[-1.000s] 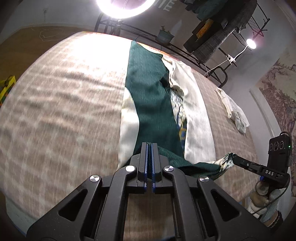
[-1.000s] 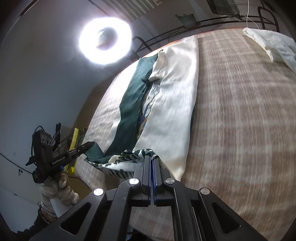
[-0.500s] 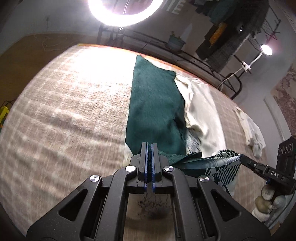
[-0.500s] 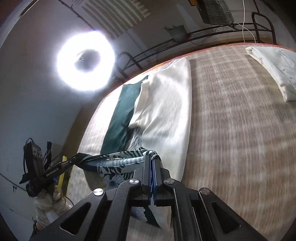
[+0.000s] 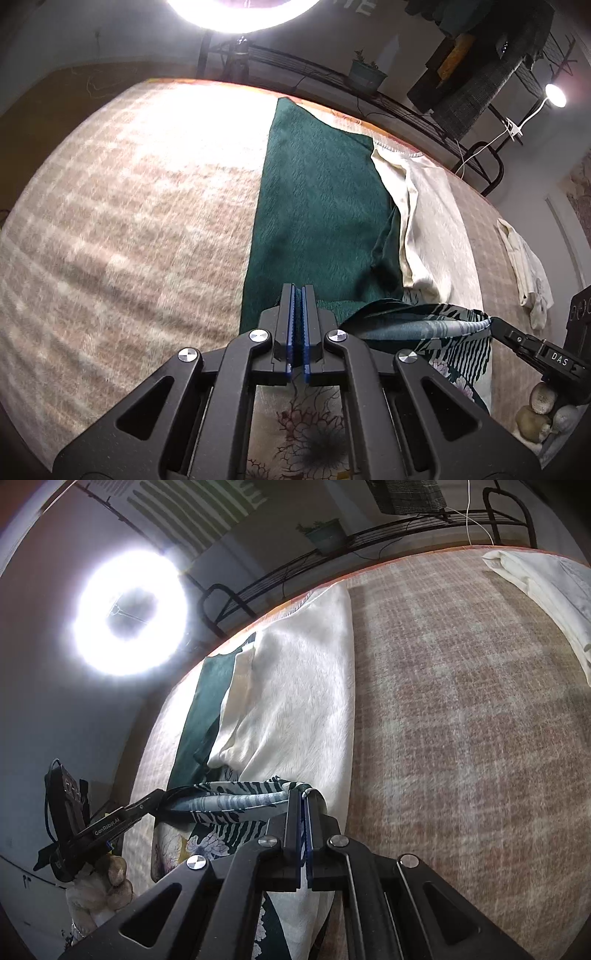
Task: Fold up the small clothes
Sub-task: 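Fold the hem up toward the collar with both tools and open them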
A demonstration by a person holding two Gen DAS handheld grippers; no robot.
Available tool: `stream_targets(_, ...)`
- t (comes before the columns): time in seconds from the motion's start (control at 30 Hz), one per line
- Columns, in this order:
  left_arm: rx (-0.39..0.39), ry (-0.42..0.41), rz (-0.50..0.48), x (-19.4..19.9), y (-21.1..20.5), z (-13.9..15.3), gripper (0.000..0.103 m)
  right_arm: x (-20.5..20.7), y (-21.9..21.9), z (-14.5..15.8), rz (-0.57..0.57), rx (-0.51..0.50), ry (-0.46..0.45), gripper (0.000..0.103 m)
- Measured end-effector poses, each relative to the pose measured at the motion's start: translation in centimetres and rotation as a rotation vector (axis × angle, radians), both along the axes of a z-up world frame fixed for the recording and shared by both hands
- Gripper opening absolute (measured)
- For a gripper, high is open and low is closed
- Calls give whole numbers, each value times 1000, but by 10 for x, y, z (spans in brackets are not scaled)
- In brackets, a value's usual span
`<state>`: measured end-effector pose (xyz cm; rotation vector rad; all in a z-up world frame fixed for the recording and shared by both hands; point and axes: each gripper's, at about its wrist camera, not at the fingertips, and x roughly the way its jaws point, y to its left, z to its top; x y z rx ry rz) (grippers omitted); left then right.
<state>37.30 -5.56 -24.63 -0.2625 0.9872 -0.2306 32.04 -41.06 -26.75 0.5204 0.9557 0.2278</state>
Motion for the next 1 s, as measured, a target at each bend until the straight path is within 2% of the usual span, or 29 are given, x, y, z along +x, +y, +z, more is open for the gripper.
stream_targets(0.07,19,-10,-5,1,-3,2,2,1,1,2,3,-7,-4,1)
stream_targets(0.1,28,-10,-6,2,-4,3,12,3,2,3,4,-17,-6,4)
stream_targets(0.13,34,-13,-4,2,-5,4,33,4,2,4,3,-26,-3,10)
stream_targets(0.17,33,-19,5,3,-3,5,45,3,2,5,3,-40,3,23)
stream_targets(0.2,24,-35,13,3,-3,8,56,3,2,6,1,-47,0,24)
stream_targets(0.3,1,-49,25,2,4,15,57,2,1,9,0,-46,-9,24)
stream_targets(0.43,-24,-59,50,-2,14,25,57,-3,1,17,-6,-63,-23,30)
stream_targets(1.0,37,-154,83,-50,44,81,57,-51,7,82,1,-179,-116,32)
